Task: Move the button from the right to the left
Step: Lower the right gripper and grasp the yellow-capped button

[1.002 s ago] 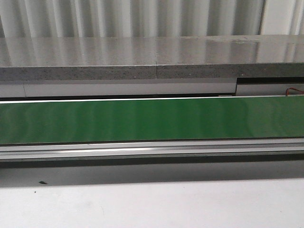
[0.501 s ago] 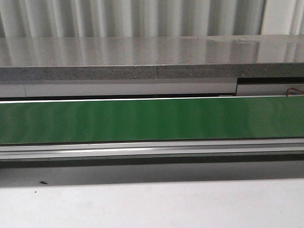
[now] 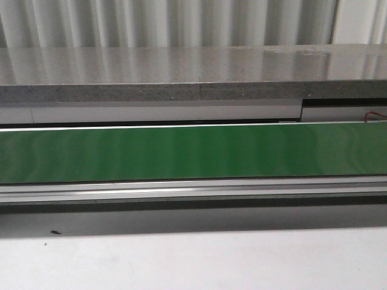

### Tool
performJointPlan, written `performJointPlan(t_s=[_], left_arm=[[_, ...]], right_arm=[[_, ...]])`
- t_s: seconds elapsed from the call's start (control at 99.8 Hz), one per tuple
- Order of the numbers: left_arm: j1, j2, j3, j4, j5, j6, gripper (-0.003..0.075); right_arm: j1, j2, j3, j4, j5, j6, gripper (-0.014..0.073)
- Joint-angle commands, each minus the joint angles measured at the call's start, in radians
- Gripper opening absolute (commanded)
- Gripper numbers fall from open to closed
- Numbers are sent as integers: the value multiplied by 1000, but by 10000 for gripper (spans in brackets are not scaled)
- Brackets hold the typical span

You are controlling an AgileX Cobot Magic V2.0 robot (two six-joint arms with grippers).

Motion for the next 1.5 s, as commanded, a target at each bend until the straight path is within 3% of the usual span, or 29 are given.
performJointPlan(t_s=[0.0, 0.611, 0.781, 1.112, 1.492], left_arm=[[1, -30, 39, -5, -78, -8, -21], [1, -30, 39, -5, -78, -8, -20], [1, -30, 39, -5, -78, -8, -20], [1, -30, 39, -5, -78, -8, -21], [1, -30, 39, -5, -78, -8, -20]], right_arm=[[-8, 36, -89, -26, -6, -2, 572], [-440, 476, -447, -45, 22, -2, 572], [-457, 609, -517, -45, 27, -32, 572], [-457, 836, -619, 18, 35, -234, 572], [-454, 978, -693, 16, 30, -354, 572]])
